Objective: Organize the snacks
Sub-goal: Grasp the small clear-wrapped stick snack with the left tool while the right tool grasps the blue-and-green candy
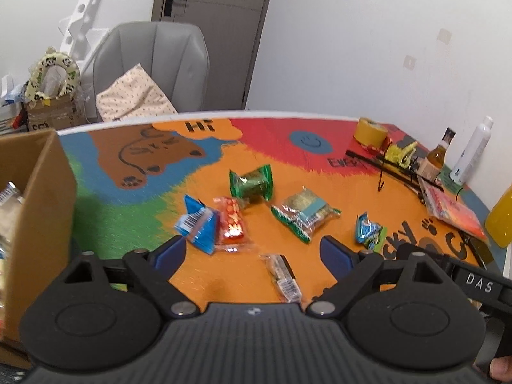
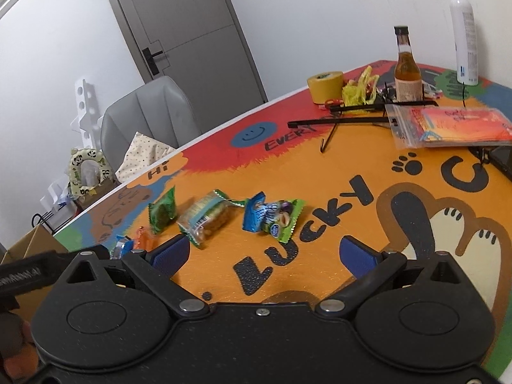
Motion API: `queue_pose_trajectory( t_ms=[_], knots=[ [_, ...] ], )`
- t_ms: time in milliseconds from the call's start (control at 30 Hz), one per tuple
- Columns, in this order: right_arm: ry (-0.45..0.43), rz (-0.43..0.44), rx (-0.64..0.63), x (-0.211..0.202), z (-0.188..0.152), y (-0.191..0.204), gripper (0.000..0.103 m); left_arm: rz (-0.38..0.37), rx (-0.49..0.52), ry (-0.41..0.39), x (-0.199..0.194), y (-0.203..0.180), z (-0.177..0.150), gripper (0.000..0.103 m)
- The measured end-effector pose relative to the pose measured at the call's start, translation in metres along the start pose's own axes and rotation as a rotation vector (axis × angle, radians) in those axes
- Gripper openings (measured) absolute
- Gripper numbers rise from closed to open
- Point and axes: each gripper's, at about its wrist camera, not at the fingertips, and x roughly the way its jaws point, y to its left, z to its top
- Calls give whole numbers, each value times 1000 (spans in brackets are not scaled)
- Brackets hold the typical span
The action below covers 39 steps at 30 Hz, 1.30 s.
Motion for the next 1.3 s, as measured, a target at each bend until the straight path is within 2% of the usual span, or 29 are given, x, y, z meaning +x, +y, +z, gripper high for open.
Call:
queue_pose_trajectory(
  t_ms=[100, 167, 267, 333, 433, 533, 633, 767, 1000, 1067, 1300],
  knots=[
    [17, 9, 14, 10, 1, -5, 92, -4, -2, 30, 13, -4, -5, 85],
    [26, 8, 23, 16, 1, -8, 89, -12, 1, 58, 22, -8, -9, 76],
    [36, 10, 32, 24, 1, -10, 88, -19, 4, 97, 36, -12, -13, 64],
    [42, 8, 35, 29, 2, -11, 88, -24, 4, 119, 44, -14, -16, 60],
    [47, 9, 38, 35, 3, -11, 88, -25, 19, 140, 53, -17, -21, 43],
    [47, 16, 41, 42, 5, -11, 88, -24, 26, 147, 57, -19, -19, 17],
    [51, 18, 50, 49, 6, -12, 88, -45, 19, 152, 58, -19, -15, 17],
    [56, 23, 63, 57, 9, -16, 88, -55, 30, 120, 52, -23, -12, 17],
    [52, 30, 62, 67, 14, -14, 90, -37, 29, 65, 47, -21, 2, 17],
    [53, 31, 63, 70, 15, -11, 94, -30, 26, 59, 47, -18, 5, 17],
    [53, 18, 46, 81, 19, -1, 94, -11, 5, 53, 48, -7, 10, 17]
  ],
)
